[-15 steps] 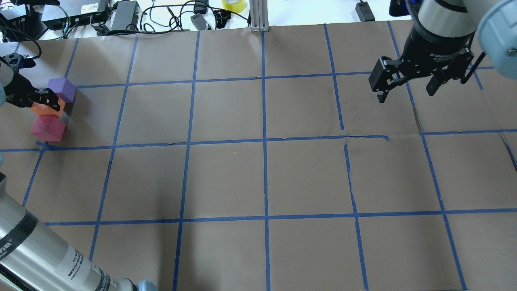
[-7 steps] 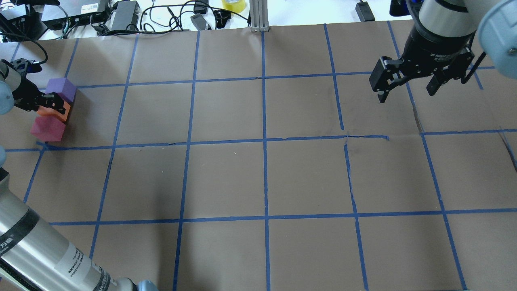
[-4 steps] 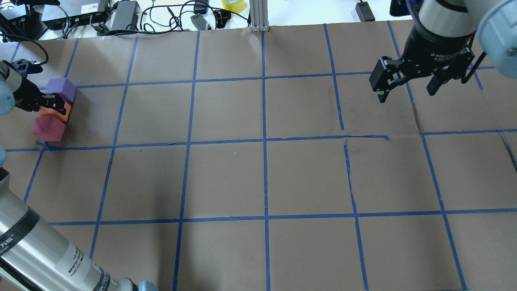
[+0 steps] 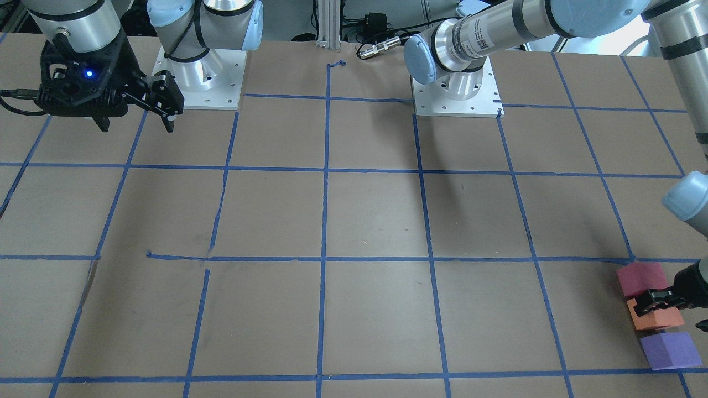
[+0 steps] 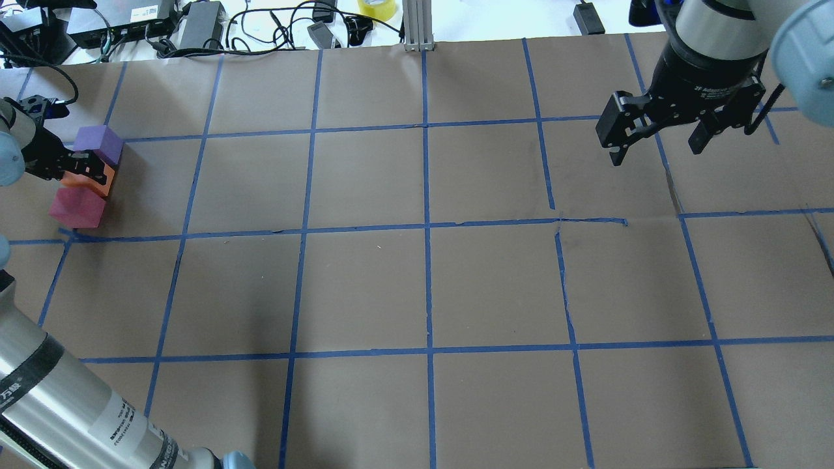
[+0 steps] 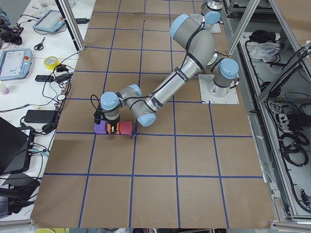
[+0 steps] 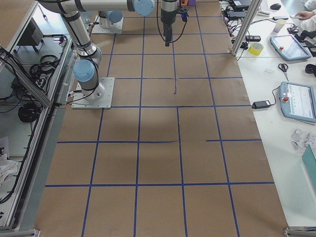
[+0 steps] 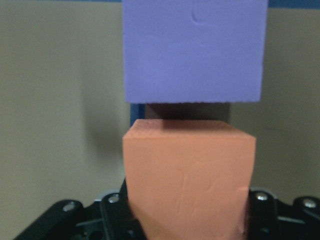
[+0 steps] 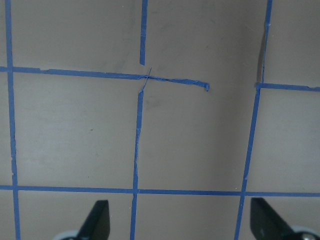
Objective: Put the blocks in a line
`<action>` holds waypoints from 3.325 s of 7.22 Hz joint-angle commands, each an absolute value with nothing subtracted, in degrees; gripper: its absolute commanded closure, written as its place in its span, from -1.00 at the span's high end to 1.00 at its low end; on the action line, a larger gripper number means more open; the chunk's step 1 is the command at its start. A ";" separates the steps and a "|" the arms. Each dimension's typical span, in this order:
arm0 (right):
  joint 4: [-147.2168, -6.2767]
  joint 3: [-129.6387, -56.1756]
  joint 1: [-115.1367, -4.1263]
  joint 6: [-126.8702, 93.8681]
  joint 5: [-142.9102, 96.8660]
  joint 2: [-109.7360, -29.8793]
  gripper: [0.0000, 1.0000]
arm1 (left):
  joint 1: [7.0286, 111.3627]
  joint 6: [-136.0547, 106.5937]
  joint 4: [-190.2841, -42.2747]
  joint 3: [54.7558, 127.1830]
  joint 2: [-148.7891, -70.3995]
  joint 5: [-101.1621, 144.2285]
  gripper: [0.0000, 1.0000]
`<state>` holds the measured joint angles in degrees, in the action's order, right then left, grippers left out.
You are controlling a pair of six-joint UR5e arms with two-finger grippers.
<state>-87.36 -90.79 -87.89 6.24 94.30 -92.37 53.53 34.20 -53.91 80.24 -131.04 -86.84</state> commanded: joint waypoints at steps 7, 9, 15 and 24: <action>-87.36 -90.79 -87.89 6.24 94.31 -92.37 1.00 | 53.53 35.68 -52.04 81.12 -131.04 -87.10 0.99; -87.28 -90.79 -87.89 6.24 94.31 -92.37 1.00 | 53.53 35.68 -52.12 80.86 -131.04 -87.19 1.00; -86.92 -90.53 -88.33 5.19 93.60 -93.07 1.00 | 54.84 35.51 -71.19 77.89 -114.75 -87.89 1.00; -84.99 -90.35 -89.73 5.10 91.51 -94.57 1.00 | 71.24 15.47 -92.37 81.47 -91.93 -86.84 1.00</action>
<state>-85.22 -90.04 -88.93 5.02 92.94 -94.02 66.41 23.97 -92.40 81.25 -92.23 -87.20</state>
